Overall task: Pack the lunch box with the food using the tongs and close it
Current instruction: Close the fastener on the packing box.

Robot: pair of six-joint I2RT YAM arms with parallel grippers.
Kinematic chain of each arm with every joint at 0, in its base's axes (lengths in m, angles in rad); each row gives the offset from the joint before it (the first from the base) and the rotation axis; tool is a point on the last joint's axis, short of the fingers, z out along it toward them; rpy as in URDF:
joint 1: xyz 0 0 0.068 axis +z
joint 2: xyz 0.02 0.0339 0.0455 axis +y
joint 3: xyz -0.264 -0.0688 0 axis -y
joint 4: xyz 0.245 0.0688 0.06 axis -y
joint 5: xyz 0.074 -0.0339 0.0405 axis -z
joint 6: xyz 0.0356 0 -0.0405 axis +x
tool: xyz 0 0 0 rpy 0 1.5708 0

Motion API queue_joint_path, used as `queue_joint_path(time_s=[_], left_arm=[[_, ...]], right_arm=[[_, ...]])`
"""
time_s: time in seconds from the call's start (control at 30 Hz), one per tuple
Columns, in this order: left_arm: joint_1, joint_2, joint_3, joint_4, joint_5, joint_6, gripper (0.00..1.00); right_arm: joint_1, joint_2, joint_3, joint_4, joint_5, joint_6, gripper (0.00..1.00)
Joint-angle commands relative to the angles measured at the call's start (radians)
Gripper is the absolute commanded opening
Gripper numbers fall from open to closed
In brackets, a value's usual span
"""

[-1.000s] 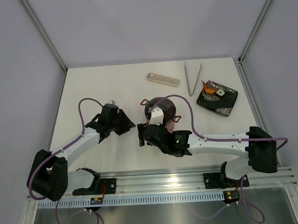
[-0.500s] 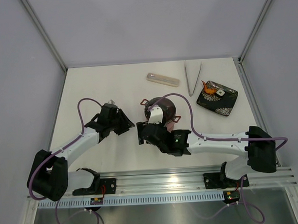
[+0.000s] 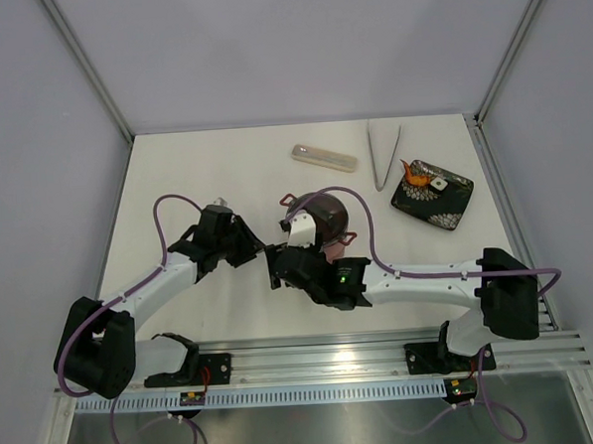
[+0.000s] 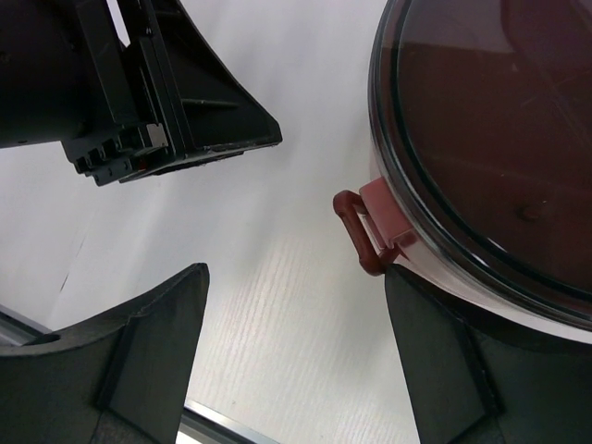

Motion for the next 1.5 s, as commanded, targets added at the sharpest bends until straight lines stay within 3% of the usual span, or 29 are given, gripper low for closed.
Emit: queue_joint_path(time_s=[0.0, 0.33, 0.63, 0.73, 0.8, 0.93, 1.0, 1.23, 1.47], left_arm=[[0.005, -0.002, -0.01, 0.028, 0.004, 0.017, 0.44], [0.02, -0.04, -0.013, 0.002, -0.005, 0.011, 0.44], [0.06, -0.126, -0.034, -0.01, 0.019, 0.015, 0.44], [0.054, -0.142, -0.068, 0.047, 0.091, 0.029, 0.37], [0.038, -0.154, -0.079, 0.045, 0.104, 0.04, 0.21], [-0.053, -0.229, -0.091, 0.027, 0.049, 0.051, 0.04], [-0.074, -0.276, -0.093, 0.007, 0.018, 0.055, 0.0], [-0.16, -0.323, -0.099, 0.05, 0.038, 0.055, 0.0], [-0.222, -0.177, -0.067, 0.153, 0.087, 0.057, 0.0]], right_arm=[[0.011, 0.021, 0.019, 0.023, -0.011, 0.012, 0.84], [0.011, 0.09, 0.018, 0.052, -0.047, 0.017, 0.85], [0.011, -0.044, -0.03, 0.063, -0.069, 0.025, 0.84], [0.011, -0.136, -0.033, 0.015, -0.04, 0.029, 0.84], [0.011, -0.171, -0.025, -0.035, 0.024, 0.038, 0.84], [-0.004, -0.287, -0.021, -0.142, 0.149, 0.038, 0.82], [-0.033, -0.317, -0.005, -0.192, 0.18, 0.049, 0.8], [-0.285, -0.424, -0.001, -0.288, 0.094, 0.028, 0.79], [-0.412, -0.466, 0.028, -0.335, 0.091, -0.02, 0.8]])
